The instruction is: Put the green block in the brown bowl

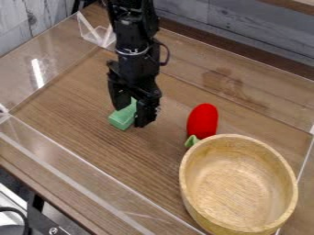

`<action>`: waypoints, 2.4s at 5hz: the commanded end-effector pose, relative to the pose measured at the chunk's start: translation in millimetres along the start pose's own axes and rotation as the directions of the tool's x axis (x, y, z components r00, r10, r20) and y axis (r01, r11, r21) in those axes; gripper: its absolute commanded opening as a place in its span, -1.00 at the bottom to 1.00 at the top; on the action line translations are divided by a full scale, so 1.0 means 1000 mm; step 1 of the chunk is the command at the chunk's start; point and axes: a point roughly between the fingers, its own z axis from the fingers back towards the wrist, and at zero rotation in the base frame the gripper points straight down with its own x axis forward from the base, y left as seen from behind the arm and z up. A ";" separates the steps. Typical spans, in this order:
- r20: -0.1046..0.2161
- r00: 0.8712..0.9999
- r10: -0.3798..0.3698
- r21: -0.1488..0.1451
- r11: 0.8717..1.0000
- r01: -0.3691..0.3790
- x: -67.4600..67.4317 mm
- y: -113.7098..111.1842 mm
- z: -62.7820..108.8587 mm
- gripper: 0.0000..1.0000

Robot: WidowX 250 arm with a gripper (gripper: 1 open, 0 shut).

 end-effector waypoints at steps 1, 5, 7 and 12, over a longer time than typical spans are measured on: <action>0.037 0.999 -0.005 0.017 1.000 0.004 0.006 0.004 0.000 1.00; 0.105 0.994 0.022 0.026 0.999 -0.025 0.007 0.012 0.011 1.00; 0.108 0.994 0.027 0.029 0.999 -0.030 0.008 0.011 0.007 1.00; 0.094 0.995 0.030 0.027 0.999 -0.032 0.013 0.010 -0.003 1.00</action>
